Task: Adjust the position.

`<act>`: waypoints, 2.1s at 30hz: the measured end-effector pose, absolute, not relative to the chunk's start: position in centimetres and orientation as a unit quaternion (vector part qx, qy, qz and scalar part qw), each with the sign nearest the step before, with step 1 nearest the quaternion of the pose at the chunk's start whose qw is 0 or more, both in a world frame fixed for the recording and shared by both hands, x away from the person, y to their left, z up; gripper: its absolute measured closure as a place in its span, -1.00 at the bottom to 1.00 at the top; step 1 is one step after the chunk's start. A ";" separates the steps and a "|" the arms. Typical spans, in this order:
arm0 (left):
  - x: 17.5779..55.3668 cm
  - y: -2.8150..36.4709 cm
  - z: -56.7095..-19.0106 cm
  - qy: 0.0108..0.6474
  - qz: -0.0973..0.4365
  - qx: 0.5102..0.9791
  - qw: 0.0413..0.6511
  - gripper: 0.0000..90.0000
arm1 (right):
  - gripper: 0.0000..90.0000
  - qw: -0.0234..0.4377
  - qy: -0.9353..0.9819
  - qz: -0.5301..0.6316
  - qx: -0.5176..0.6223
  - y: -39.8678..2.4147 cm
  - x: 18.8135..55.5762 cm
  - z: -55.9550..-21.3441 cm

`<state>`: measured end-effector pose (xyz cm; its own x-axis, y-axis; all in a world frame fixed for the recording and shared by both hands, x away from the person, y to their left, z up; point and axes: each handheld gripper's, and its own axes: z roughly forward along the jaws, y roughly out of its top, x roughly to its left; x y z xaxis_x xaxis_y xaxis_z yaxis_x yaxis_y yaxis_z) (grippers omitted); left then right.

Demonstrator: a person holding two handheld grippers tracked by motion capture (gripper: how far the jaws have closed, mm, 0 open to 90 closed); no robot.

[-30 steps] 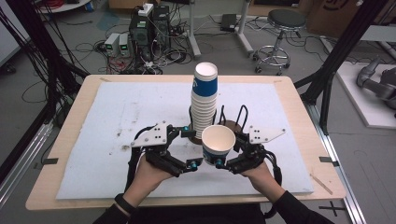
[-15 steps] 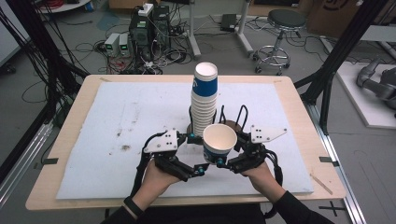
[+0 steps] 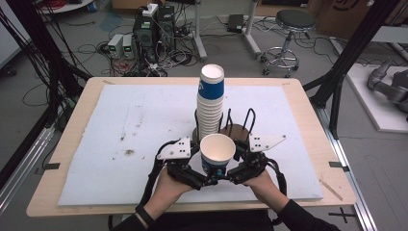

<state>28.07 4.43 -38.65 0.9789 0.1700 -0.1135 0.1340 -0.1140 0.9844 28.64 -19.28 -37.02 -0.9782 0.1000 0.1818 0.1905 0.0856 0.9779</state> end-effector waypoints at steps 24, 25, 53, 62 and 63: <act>28.1 4.4 -39.3 0.094 0.007 0.759 0.645 -0.35 | -0.65 0.015 -0.728 -0.677 -0.110 -19.7 28.6 -36.5; 28.1 4.3 -39.4 0.094 0.006 0.760 0.643 -0.35 | -0.65 0.016 -0.727 -0.677 -0.110 -19.7 28.6 -36.4; 28.0 4.8 -39.0 0.102 0.035 0.752 0.650 -0.61 | -0.55 -0.002 -0.728 -0.676 -0.111 -20.5 28.8 -36.0; 28.0 6.6 -38.5 0.121 0.051 0.751 0.647 -0.62 | -0.55 -0.017 -0.731 -0.671 -0.119 -21.5 29.2 -35.8; 28.0 6.9 -38.5 0.123 0.051 0.749 0.649 -0.62 | -0.55 -0.021 -0.731 -0.671 -0.121 -21.6 29.2 -35.8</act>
<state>28.02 6.88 -38.48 0.9645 0.2508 -0.0828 0.1174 -0.1263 0.9850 29.20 -21.65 -35.78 -0.9700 0.2042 0.1318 0.1488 0.0703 0.9864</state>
